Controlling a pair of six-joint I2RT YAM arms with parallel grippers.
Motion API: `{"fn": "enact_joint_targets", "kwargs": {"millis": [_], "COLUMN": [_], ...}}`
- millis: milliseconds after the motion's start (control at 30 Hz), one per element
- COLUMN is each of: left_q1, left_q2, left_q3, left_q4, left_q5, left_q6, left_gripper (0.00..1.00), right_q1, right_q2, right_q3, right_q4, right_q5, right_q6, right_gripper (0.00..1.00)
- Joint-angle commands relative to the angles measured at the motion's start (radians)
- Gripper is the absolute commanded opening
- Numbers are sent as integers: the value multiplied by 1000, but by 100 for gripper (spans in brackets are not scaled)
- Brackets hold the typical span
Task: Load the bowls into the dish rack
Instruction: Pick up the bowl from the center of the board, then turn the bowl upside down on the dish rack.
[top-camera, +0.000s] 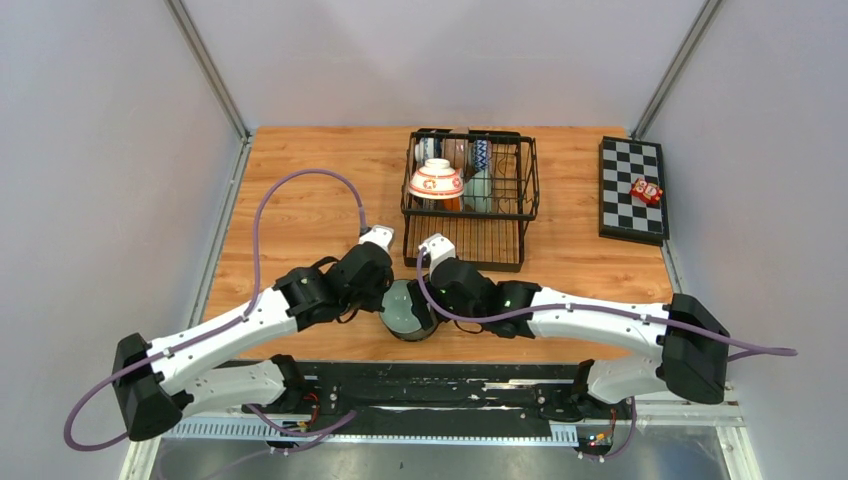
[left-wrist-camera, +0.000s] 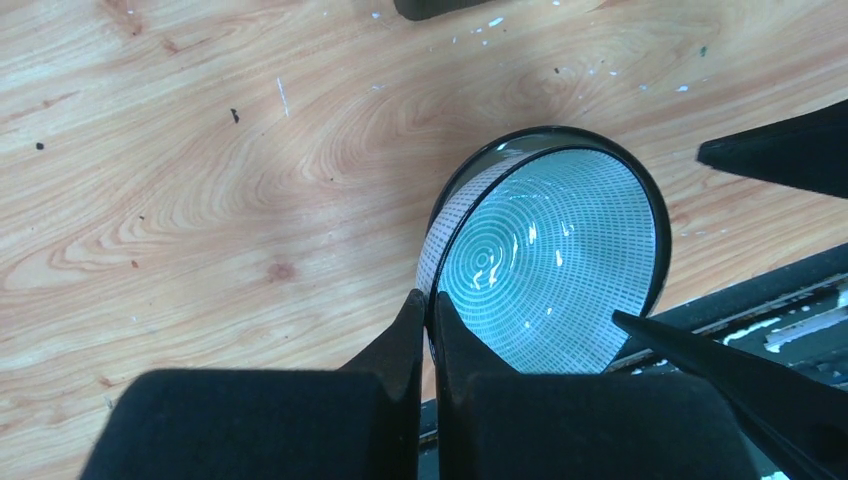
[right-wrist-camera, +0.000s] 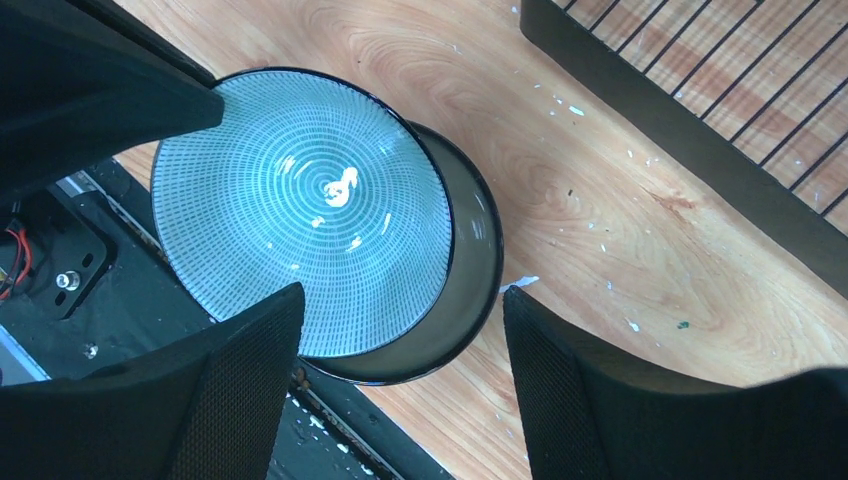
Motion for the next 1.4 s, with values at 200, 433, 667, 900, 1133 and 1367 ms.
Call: {"fn": "enact_joint_targets", "kwargs": {"millis": [200, 433, 667, 900, 1133, 1367], "left_q1": [-9, -9, -9, -9, -9, -9], "left_q2": [-132, -187, -246, -264, -206, -168], "left_q3": [29, 4, -36, -37, -25, -36], "left_q4": [32, 59, 94, 66, 6, -5], "left_q5": [4, 42, 84, 80, 64, 51], "left_q6": [-9, -20, -29, -35, -41, -49], "left_gripper": [0, 0, 0, 0, 23, 36], "right_q1": [-20, -20, -21, -21, -21, -20], "right_q2": [31, 27, 15, -26, -58, -66], "right_q3": [53, 37, 25, 20, 35, 69], "right_q4": [42, 74, 77, 57, 18, -23], "right_q5": [-86, -108, -95, -43, 16, 46], "right_q6": [3, 23, 32, 31, 6, -7], "right_gripper": [60, 35, 14, 3, 3, 3]}}
